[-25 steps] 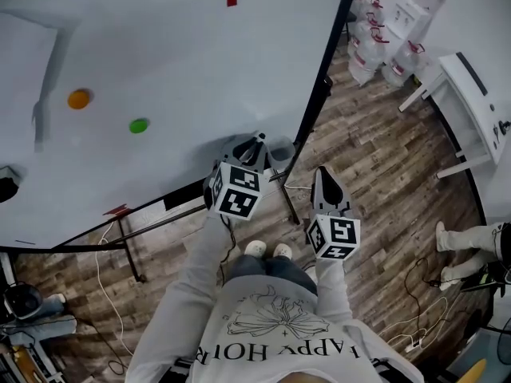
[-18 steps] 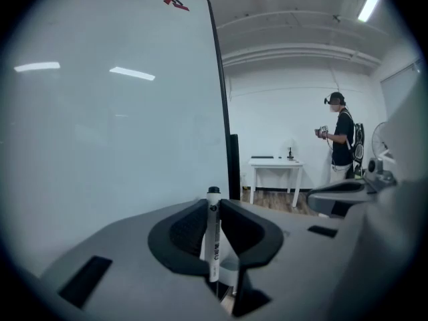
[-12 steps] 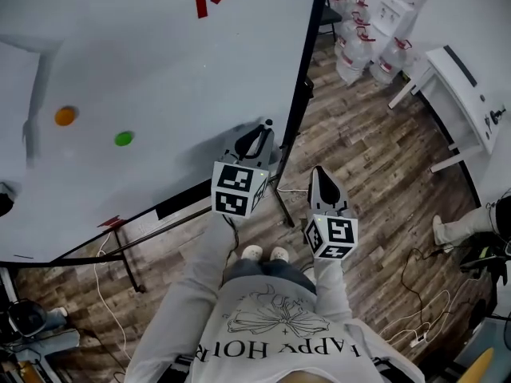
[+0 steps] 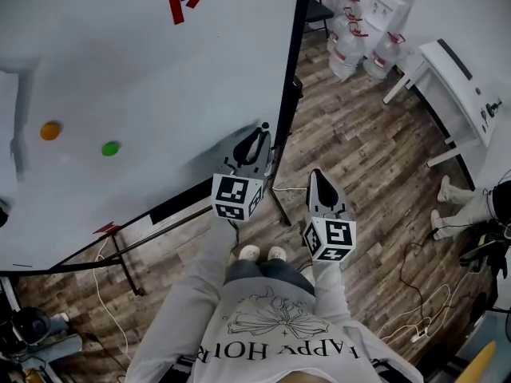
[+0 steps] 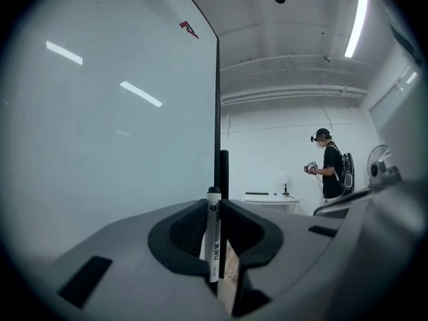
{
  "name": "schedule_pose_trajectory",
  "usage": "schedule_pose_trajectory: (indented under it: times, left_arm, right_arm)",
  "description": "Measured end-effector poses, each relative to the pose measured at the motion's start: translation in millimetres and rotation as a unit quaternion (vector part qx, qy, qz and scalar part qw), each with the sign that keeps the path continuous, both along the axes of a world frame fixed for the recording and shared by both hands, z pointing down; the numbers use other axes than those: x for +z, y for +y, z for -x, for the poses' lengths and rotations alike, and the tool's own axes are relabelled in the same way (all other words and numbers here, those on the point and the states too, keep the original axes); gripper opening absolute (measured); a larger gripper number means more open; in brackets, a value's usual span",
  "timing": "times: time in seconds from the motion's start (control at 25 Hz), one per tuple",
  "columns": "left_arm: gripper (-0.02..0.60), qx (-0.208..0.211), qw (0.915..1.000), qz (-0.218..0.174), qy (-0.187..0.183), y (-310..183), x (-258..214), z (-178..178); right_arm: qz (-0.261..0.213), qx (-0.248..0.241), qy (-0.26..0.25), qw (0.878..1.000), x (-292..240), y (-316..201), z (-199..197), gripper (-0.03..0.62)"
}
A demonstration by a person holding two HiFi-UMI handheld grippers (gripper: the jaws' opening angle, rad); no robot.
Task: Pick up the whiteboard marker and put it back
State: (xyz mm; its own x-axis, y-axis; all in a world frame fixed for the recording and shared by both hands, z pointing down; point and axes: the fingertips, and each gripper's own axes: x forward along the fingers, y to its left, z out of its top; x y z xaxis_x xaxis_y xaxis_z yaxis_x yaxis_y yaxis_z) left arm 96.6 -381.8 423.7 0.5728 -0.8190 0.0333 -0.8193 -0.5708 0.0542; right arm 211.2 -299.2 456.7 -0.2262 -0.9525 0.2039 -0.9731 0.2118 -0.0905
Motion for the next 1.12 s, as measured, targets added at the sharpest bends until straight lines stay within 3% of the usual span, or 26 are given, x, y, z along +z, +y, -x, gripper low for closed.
schedule_pose_trajectory:
  times: [0.28, 0.64, 1.12]
  left_arm:
    - [0.061, -0.018, 0.9991, 0.039, -0.005, -5.4, 44.0, 3.0]
    - [0.061, -0.035, 0.9949, 0.081, -0.047, -6.1, 82.9, 5.8]
    - [0.059, -0.048, 0.9962, 0.061, -0.039, 9.1, 47.9, 18.8]
  right_arm:
    - [0.008, 0.002, -0.001, 1.000, 7.1, -0.2, -4.6, 0.003]
    - [0.014, 0.001, -0.001, 1.000, 12.5, -0.9, -4.4, 0.003]
    - [0.004, -0.012, -0.001, 1.000, 2.7, -2.3, 7.9, 0.003]
